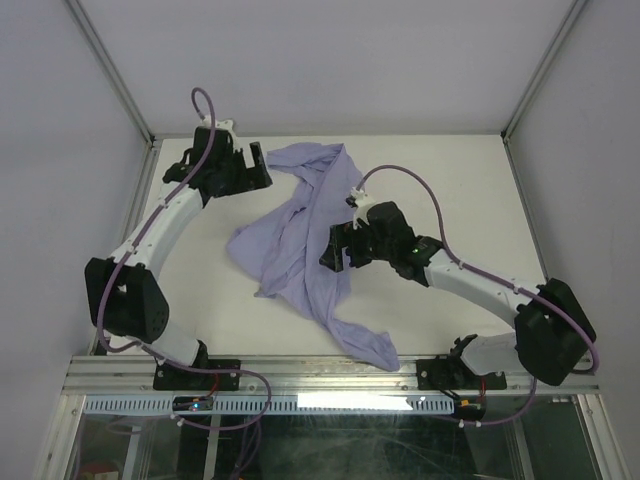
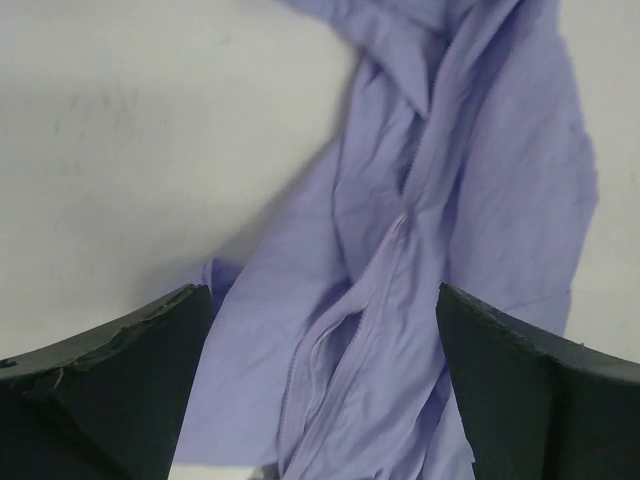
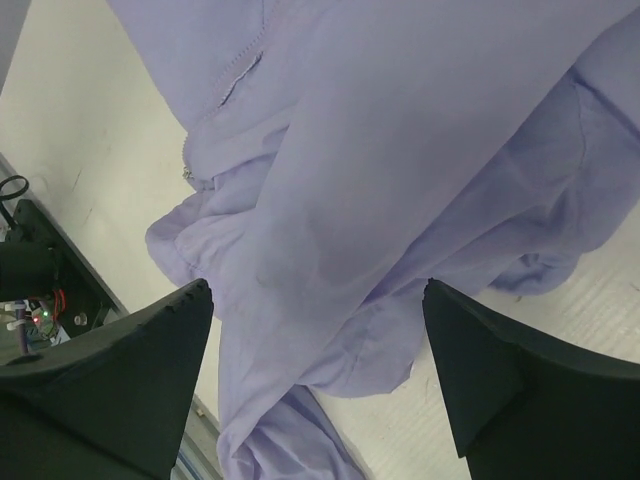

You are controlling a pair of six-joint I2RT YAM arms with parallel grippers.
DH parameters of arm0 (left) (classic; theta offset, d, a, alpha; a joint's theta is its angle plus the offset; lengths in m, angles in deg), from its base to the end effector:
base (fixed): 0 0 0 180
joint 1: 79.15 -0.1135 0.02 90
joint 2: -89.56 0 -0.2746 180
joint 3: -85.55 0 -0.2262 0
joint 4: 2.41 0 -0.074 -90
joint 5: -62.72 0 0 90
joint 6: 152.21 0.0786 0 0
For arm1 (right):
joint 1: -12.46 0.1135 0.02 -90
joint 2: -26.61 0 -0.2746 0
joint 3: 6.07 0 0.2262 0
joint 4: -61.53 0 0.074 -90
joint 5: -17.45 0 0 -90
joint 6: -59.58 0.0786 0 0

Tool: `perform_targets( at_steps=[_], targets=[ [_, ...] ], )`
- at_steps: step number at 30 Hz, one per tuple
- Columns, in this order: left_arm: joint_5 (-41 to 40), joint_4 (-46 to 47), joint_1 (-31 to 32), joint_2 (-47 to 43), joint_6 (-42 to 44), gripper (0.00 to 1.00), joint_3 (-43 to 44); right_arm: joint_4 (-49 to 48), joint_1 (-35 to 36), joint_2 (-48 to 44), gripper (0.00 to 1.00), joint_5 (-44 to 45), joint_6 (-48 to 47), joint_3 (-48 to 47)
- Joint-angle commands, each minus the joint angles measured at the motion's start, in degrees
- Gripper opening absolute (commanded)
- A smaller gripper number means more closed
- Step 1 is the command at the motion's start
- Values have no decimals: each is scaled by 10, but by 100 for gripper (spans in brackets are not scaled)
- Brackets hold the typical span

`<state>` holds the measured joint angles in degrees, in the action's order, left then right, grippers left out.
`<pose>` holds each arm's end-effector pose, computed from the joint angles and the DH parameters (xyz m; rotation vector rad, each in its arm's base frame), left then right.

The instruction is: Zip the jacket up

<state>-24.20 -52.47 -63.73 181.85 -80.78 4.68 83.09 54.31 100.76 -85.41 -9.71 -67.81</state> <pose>0.3524 -0.1016 0.3104 -0.0373 2.3513 -0.3577 0.2050 0.2071 0.2449 -0.5514 2.2114 0.8476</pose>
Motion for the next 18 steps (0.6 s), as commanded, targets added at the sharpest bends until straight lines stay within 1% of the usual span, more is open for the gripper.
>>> perform_targets(
  at_steps=[1,4,5,7,10,11,12,13,14,15,18],
  targets=[
    [-1,0,-34,-84,-58,99,-99,-36,10,40,87,28,29,-49],
    [-15,-6,-55,-98,-65,99,-160,-8,10,70,83,56,30,-70],
    [-18,-8,-60,-99,-65,99,-175,2,10,77,81,65,27,-75],
    [-27,-10,-63,-96,-63,99,-198,18,10,84,72,82,18,-80],
    [-32,-13,-65,-86,-56,99,-215,31,10,85,53,98,6,-83],
    [-31,-13,-65,-82,-52,99,-219,36,8,86,44,99,3,-86],
    [-27,-12,-65,-77,-49,99,-223,40,2,86,35,97,-1,-89],
    [-21,-13,-65,-71,-46,99,-226,45,-4,86,23,97,-5,-92],
    [-16,-14,-65,-66,-43,99,-229,54,-11,86,8,101,-12,-97],
    [-10,-14,-65,-62,-41,98,-233,66,-23,85,0,109,-19,-103],
    [-7,-14,-65,-51,-39,98,-246,100,-58,77,0,138,-57,-117]
  ],
)
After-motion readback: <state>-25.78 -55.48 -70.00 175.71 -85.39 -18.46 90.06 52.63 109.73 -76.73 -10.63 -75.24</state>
